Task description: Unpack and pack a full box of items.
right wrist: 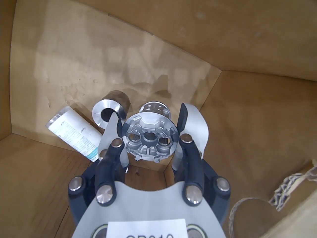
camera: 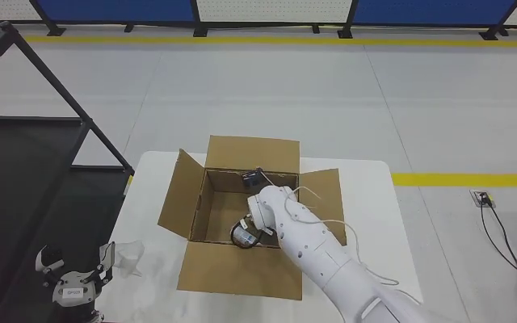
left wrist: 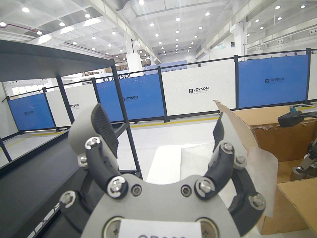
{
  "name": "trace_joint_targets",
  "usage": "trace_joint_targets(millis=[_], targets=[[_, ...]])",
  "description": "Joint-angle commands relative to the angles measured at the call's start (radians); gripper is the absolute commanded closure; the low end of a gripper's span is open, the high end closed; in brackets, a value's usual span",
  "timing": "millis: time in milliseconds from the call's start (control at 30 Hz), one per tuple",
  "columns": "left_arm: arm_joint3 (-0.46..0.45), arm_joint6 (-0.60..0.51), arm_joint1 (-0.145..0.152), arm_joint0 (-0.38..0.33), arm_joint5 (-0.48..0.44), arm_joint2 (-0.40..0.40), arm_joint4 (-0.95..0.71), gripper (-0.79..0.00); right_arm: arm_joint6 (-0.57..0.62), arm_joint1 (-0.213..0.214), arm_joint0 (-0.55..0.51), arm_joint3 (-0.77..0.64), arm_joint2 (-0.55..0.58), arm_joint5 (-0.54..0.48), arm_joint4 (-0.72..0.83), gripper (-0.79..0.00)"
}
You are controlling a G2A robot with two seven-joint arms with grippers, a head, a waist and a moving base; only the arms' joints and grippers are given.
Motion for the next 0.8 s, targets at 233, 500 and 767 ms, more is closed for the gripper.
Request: trace_joint_targets(millis=[233,500,767], targets=[[0.0,0.0,0.0,0.0,0.0,0.0,0.0,-0.785,0.018,0.011,-0.015,-0.064,0.04,-0.001,-0.027,-0.73],[0.0,0.0,0.0,0.0,0.0,0.0,0.0,-0.785,0.042,0.04,-0.052,-0.182,0.101,0.003,-0.075,-0.785],[0.0,0.0,0.0,0.0,0.0,0.0,0.0,-0.785,0.118,0.12,-0.235,-0.648,0.28,-0.116,-0.122,-0.785]])
